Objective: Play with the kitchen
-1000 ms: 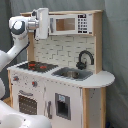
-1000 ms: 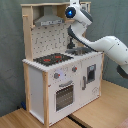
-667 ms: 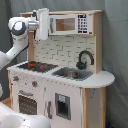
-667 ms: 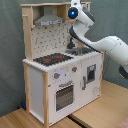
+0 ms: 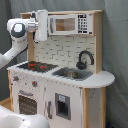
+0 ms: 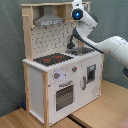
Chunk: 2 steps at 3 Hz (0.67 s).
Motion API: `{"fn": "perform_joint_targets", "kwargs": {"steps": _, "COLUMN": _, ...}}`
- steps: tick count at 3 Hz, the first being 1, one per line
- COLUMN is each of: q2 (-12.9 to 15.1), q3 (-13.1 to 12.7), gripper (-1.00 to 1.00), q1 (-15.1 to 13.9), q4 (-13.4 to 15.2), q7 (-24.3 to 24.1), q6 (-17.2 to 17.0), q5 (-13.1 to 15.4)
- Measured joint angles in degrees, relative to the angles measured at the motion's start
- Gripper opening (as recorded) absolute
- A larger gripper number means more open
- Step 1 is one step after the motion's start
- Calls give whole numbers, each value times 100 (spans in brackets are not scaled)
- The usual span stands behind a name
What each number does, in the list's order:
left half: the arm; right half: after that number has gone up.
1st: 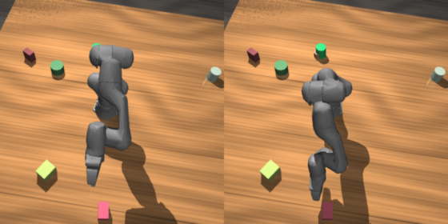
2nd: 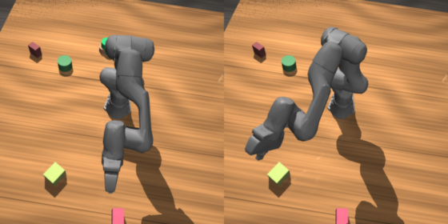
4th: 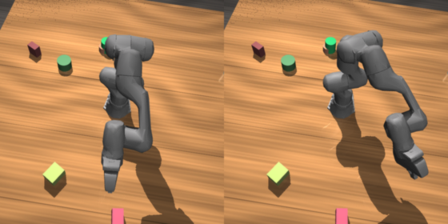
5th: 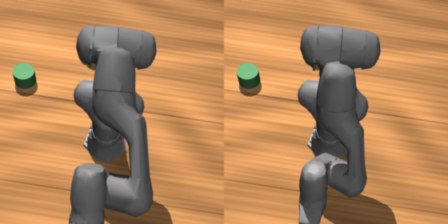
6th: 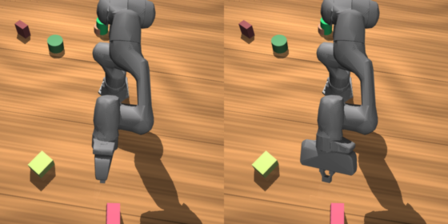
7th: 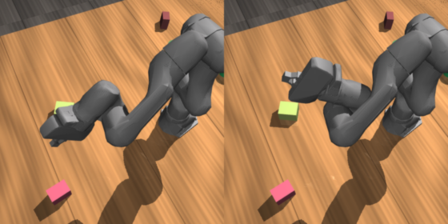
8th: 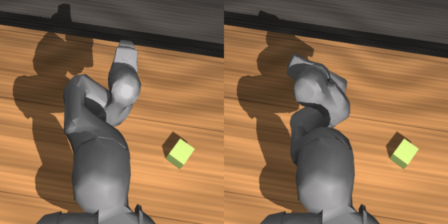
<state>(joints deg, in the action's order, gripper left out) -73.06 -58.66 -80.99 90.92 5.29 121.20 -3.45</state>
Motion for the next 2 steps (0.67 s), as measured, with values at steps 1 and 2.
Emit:
{"fn": "perform_joint_targets", "kwargs": {"steps": 1, "q2": 0, "q3": 11, "gripper": -100, "q1": 289, "q4": 412, "q7": 96, "q6": 416, "q5": 0}}
{"fn": "perform_joint_targets", "kwargs": {"steps": 2, "q2": 1, "q3": 27, "gripper": -100, "q1": 564, "q4": 803, "q7": 189, "q6": 834, "q5": 0}}
